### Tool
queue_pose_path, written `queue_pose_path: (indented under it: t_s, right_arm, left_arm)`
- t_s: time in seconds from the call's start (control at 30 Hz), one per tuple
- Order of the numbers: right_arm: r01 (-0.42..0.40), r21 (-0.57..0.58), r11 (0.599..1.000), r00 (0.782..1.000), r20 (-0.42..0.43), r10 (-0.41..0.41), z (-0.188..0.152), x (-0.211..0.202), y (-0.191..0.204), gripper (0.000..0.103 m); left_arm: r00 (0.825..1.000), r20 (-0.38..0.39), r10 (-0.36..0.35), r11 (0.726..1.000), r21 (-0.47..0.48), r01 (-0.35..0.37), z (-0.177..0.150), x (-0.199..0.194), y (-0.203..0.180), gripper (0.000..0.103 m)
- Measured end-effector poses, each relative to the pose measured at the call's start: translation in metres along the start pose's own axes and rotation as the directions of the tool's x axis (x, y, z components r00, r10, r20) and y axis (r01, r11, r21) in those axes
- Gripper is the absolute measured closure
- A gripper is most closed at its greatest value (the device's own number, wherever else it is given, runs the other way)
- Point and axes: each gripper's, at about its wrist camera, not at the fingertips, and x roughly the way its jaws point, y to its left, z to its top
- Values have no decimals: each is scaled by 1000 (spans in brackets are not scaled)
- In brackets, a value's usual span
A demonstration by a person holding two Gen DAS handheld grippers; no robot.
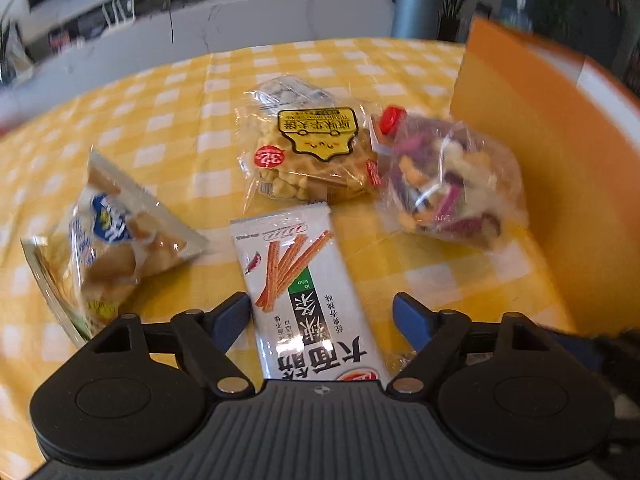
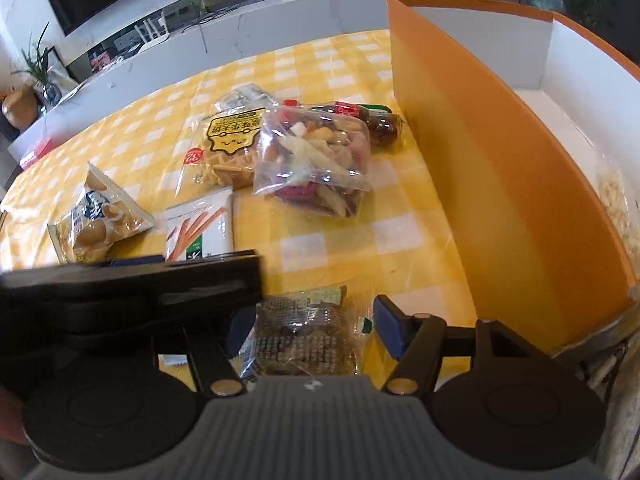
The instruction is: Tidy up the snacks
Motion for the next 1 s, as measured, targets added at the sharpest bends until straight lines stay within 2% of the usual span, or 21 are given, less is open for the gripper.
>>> queue_pose_path:
  t_s: [0.07, 0.23, 0.47, 0.73, 0.87, 1.0]
  right_arm:
    - [7, -12, 1000, 1000, 3, -7, 0, 0, 2, 41]
    - [-5, 2, 1000, 1000, -4, 5, 1, 1, -2, 41]
    - [5, -9, 1000, 1000, -3, -5, 0, 0, 1, 41]
    - [2, 1, 1000, 1000, -13, -2, 2, 3, -2, 41]
    - [32, 18, 999, 999, 7, -32, 4, 3, -4, 41]
    - [45, 43, 998, 999, 5, -45, 7, 5, -7, 41]
  left_arm:
    - [1000, -4, 7, 1000, -18, -7, 2, 3, 0, 0]
    - [998, -15, 53, 995, -85, -54, 5, 12, 7, 0]
    - [999, -9, 41, 996, -73, -41, 3, 6, 20, 1]
    - [1000, 6, 9, 1000, -24, -9, -8, -8, 44, 29]
    - [1000, 9, -1, 1000, -10, 1, -10, -7, 48, 35]
    - [1000, 26, -8, 1000, 27, 8, -14, -10, 45, 34]
